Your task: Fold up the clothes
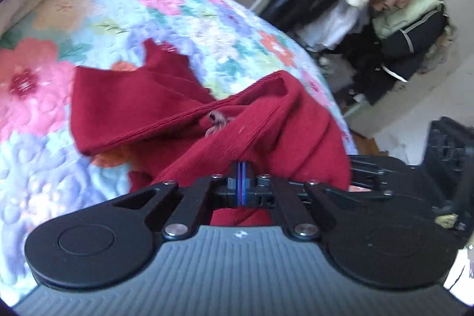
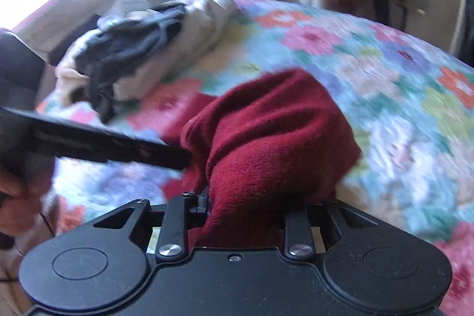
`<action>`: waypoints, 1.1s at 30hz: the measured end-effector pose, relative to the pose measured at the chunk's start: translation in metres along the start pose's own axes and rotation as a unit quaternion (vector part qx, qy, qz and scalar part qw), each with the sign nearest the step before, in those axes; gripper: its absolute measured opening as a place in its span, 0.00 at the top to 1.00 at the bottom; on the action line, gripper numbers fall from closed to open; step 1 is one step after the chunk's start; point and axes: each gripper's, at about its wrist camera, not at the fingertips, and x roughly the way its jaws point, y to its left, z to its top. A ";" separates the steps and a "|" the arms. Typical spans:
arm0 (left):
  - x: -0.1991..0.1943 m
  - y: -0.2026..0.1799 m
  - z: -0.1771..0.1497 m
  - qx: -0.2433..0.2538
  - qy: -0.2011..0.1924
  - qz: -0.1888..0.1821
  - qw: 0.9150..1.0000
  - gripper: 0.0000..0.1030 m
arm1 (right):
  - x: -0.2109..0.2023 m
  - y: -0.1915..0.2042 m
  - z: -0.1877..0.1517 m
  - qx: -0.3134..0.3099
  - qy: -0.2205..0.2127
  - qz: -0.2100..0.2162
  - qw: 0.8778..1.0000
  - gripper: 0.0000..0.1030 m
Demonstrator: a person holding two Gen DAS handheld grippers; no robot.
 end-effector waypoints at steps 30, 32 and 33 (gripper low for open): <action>0.073 -0.002 -0.001 0.068 -0.014 0.108 0.992 0.46 | -0.036 -0.178 -0.029 0.235 -0.049 -0.065 0.969 0.47; 0.079 -0.004 0.001 0.081 -0.012 0.120 0.989 0.41 | -0.029 -0.166 -0.027 0.221 -0.050 -0.032 0.974 0.46; 0.082 -0.004 0.002 0.088 -0.011 0.126 0.988 0.40 | -0.025 -0.160 -0.027 0.212 -0.047 -0.024 0.976 0.46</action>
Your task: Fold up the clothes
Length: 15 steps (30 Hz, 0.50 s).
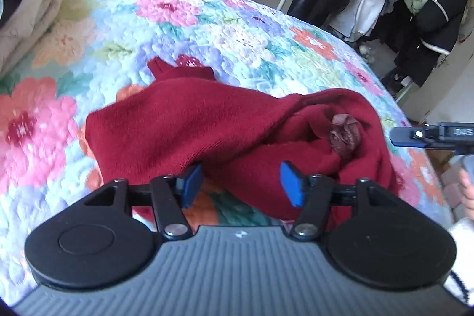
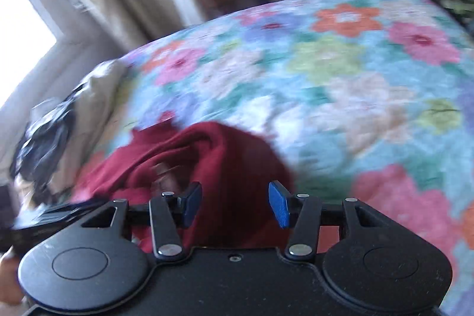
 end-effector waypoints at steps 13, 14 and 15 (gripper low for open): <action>0.001 -0.003 -0.001 0.004 -0.006 0.048 0.999 0.40 | 0.004 0.022 -0.003 -0.048 -0.027 -0.011 0.998 0.58; -0.002 -0.005 -0.001 0.009 -0.012 0.052 0.999 0.39 | 0.004 0.026 -0.002 -0.060 -0.029 -0.012 0.998 0.63; -0.006 -0.006 -0.002 0.014 -0.018 0.056 0.998 0.39 | 0.005 0.032 -0.002 -0.075 -0.028 -0.020 0.997 0.64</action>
